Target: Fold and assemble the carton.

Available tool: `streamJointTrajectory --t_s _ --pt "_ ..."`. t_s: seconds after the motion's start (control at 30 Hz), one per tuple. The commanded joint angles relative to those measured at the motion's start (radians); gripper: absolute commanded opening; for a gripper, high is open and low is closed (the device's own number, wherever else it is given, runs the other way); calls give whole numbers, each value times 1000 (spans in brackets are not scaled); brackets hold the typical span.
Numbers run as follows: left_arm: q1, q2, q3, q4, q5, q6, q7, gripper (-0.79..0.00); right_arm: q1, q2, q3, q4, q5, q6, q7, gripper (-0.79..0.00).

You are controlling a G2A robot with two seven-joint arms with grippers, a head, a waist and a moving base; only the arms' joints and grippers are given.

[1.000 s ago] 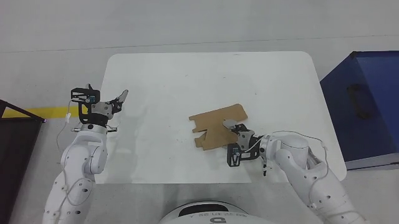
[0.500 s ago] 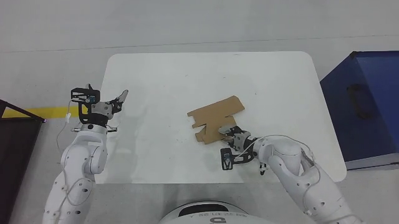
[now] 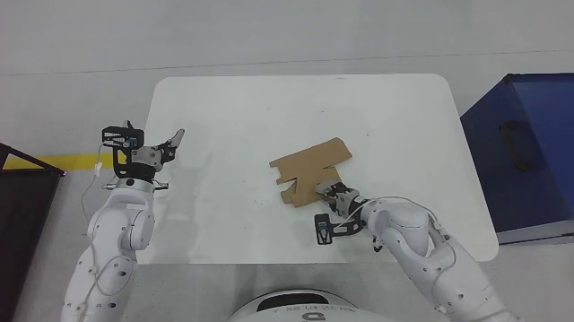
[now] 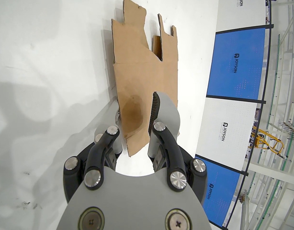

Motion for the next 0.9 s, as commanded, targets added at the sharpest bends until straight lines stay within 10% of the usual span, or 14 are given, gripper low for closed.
streamJointTrajectory --t_s 0.0,0.17,0.3,0.87 --pt "0 0 0 0 0 0 0 0 4 -1 -8 2 -8 1 18 -456" --pt "0 0 0 0 0 0 0 0 8 -4 -31 -1 -38 19 68 -514" --pt "0 0 0 0 0 0 0 0 -1 -6 -41 -21 -68 80 126 -785" --pt "0 0 0 0 0 0 0 0 -19 -4 38 -229 -529 613 710 -785"
